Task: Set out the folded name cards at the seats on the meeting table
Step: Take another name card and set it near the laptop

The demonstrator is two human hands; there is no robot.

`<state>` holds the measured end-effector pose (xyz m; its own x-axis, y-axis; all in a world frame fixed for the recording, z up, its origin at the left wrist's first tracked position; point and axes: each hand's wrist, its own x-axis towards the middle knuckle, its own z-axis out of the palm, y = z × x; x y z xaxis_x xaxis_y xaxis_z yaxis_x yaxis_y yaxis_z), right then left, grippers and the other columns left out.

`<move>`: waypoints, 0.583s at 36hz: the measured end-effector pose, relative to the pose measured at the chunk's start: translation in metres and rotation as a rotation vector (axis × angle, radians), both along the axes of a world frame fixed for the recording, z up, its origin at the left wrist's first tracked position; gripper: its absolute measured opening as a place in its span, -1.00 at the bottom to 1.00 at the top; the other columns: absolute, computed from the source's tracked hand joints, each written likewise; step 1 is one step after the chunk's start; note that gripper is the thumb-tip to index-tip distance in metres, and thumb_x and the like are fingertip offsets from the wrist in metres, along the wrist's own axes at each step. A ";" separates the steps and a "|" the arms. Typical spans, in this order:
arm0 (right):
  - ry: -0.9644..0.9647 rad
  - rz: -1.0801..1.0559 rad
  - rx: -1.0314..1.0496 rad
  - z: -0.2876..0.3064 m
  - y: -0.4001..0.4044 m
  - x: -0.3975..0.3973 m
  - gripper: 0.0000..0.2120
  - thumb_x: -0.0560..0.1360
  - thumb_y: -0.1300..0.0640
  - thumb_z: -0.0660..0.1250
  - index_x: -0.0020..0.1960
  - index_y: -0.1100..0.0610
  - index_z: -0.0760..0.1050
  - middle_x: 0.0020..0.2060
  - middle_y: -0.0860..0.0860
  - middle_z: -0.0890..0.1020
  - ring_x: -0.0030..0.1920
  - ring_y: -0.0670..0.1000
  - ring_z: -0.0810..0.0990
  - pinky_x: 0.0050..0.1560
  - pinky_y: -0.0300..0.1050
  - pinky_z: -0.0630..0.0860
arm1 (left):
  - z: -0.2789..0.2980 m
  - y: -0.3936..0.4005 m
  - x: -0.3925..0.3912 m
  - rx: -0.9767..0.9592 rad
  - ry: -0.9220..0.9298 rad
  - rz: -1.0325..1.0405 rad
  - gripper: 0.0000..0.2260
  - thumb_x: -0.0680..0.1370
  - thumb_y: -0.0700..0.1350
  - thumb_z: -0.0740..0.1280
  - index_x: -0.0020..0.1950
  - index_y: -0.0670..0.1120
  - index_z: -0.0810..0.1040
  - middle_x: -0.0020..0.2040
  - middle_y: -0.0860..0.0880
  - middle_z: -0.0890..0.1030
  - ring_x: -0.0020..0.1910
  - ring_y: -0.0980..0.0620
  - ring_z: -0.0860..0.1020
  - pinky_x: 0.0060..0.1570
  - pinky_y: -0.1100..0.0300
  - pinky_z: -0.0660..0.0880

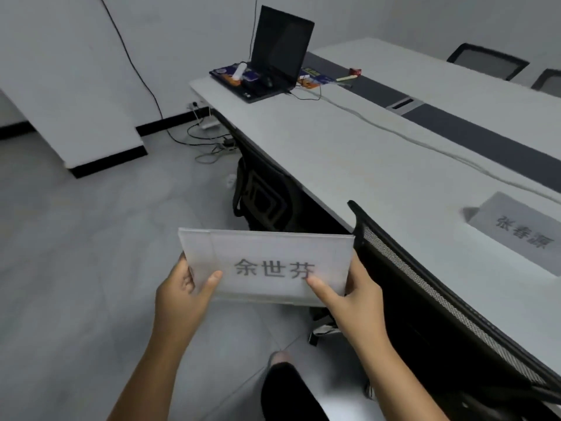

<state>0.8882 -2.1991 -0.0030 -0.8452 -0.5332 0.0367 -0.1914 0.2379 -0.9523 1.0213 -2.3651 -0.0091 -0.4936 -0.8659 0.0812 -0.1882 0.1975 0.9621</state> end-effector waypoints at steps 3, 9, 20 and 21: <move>-0.045 0.020 0.026 -0.019 -0.038 -0.013 -0.30 0.24 -0.07 0.47 0.33 -0.03 0.34 0.03 -0.25 0.58 0.06 -0.37 0.50 0.06 -0.46 0.43 | -0.017 -0.034 -0.009 0.016 -0.047 0.000 -0.69 0.43 -0.29 0.34 0.11 -0.02 0.45 -0.12 0.20 0.52 -0.13 0.27 0.53 -0.20 0.59 0.42; -0.094 0.040 0.040 -0.032 -0.124 -0.071 -0.36 0.29 -0.03 0.47 0.33 -0.07 0.33 -0.03 -0.33 0.55 0.03 -0.33 0.53 0.12 -0.29 0.48 | -0.021 -0.109 -0.063 0.029 -0.095 0.048 -0.70 0.44 -0.27 0.34 0.08 0.03 0.42 -0.14 0.25 0.50 -0.15 0.30 0.50 -0.13 0.37 0.39; -0.160 -0.370 -0.134 -0.030 -0.196 -0.156 -0.57 0.20 -0.04 0.47 0.05 -0.06 0.48 -0.16 -0.25 0.64 -0.09 -0.34 0.57 -0.06 -0.35 0.51 | 0.001 -0.216 -0.200 -0.022 -0.049 -0.268 -0.64 0.40 -0.20 0.40 0.03 0.22 0.46 -0.23 0.40 0.59 -0.15 0.50 0.50 -0.20 0.63 0.37; -0.167 -0.437 -0.169 -0.032 -0.197 -0.162 -0.60 0.23 -0.02 0.46 0.03 -0.06 0.48 -0.17 -0.25 0.65 -0.09 -0.30 0.58 -0.09 -0.41 0.51 | 0.002 -0.222 -0.217 -0.026 -0.042 -0.317 -0.62 0.39 -0.20 0.41 0.08 0.18 0.47 -0.18 0.36 0.59 -0.13 0.48 0.51 -0.18 0.62 0.38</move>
<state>0.7262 -2.3966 -0.0348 -0.9900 -0.1263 -0.0632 0.0505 0.1011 -0.9936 0.8038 -2.5875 -0.0074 -0.7421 -0.6661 0.0747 -0.1532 0.2771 0.9486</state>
